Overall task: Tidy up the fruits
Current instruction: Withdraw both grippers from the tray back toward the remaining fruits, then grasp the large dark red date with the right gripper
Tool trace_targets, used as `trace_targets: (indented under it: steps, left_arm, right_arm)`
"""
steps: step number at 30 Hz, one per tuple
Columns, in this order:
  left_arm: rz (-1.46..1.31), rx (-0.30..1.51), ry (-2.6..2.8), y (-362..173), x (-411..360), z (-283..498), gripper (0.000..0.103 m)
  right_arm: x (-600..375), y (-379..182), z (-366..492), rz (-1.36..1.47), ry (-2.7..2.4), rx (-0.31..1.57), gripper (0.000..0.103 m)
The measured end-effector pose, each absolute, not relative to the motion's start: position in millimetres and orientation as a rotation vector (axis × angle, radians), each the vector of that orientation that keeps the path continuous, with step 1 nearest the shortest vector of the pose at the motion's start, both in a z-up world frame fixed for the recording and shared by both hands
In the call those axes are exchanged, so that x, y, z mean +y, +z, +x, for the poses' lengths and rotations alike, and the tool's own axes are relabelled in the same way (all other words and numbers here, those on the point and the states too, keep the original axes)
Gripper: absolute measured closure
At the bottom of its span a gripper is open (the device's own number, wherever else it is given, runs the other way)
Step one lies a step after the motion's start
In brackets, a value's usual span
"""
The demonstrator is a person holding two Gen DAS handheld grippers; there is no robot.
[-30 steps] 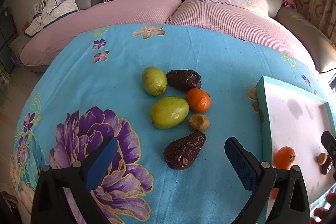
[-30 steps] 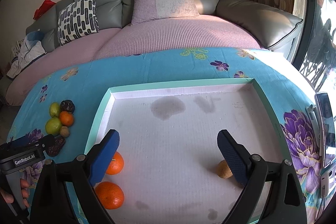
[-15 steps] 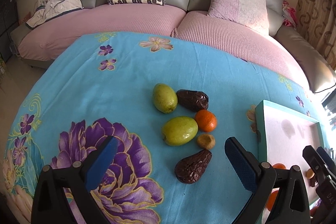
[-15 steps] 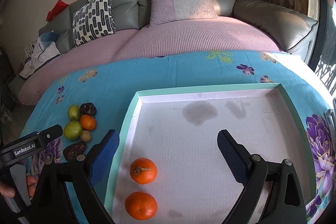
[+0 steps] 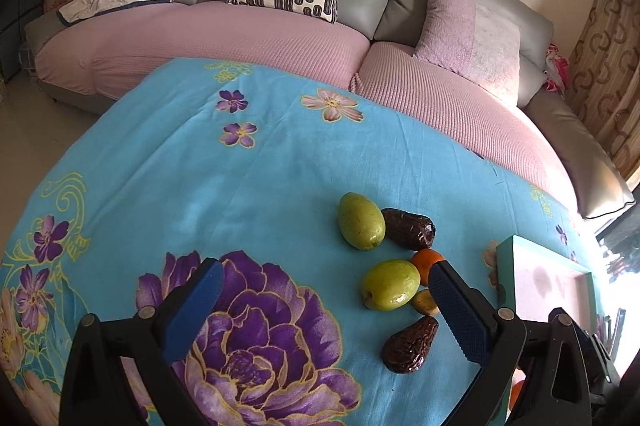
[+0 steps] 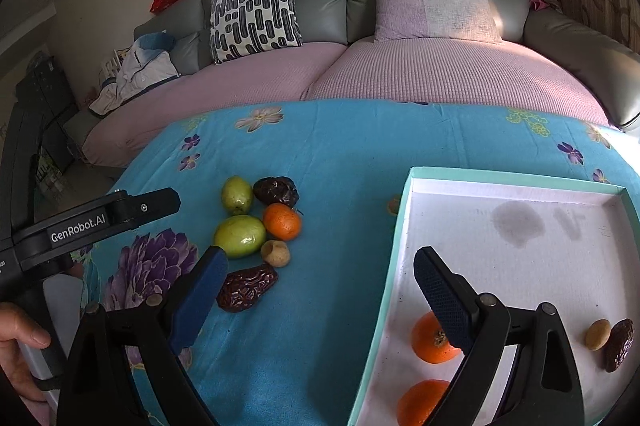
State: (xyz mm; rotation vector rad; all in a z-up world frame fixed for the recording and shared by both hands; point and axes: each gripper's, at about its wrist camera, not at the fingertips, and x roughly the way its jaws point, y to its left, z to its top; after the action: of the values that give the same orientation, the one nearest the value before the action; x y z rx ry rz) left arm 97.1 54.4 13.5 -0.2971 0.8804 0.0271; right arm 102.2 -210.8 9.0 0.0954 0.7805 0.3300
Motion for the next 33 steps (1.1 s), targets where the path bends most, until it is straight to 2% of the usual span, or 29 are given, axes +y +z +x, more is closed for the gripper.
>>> trace_targets:
  steps: [10, 19, 21, 24, 27, 28, 33]
  left_arm:
    - [-0.3, 1.056, 0.054, -21.9, 68.5, 121.6, 0.0]
    - [-0.339, 1.095, 0.097, -38.6, 92.6, 136.0, 0.0]
    - [-0.352, 1.095, 0.103, -39.2, 97.1, 135.3, 0.0]
    - [-0.351, 1.098, 0.102, -39.3, 97.1, 134.2, 0.0]
    - [-0.346, 1.104, 0.097, -38.7, 94.8, 135.1, 0.0]
    - [-0.347, 1.105, 0.094, -38.5, 94.0, 135.2, 0.0]
    - [-0.357, 1.109, 0.075, -38.2, 87.8, 136.4, 0.0]
  right_arm:
    - [-163.3, -25.0, 112.7, 0.034, 0.396, 0.899, 0.008]
    - [-133.4, -43.5, 116.0, -0.043, 0.425, 0.942, 0.01]
    - [-130.2, -45.3, 116.3, -0.055, 0.424, 0.942, 0.014]
    - [-127.5, -47.4, 116.6, -0.07, 0.416, 0.943, 0.026]
    - [-127.1, -46.8, 116.5, -0.078, 0.414, 0.936, 0.038]
    - [-128.3, -46.3, 116.6, -0.073, 0.414, 0.934, 0.047]
    - [-133.3, -45.0, 117.1, -0.046, 0.43, 0.937, 0.049]
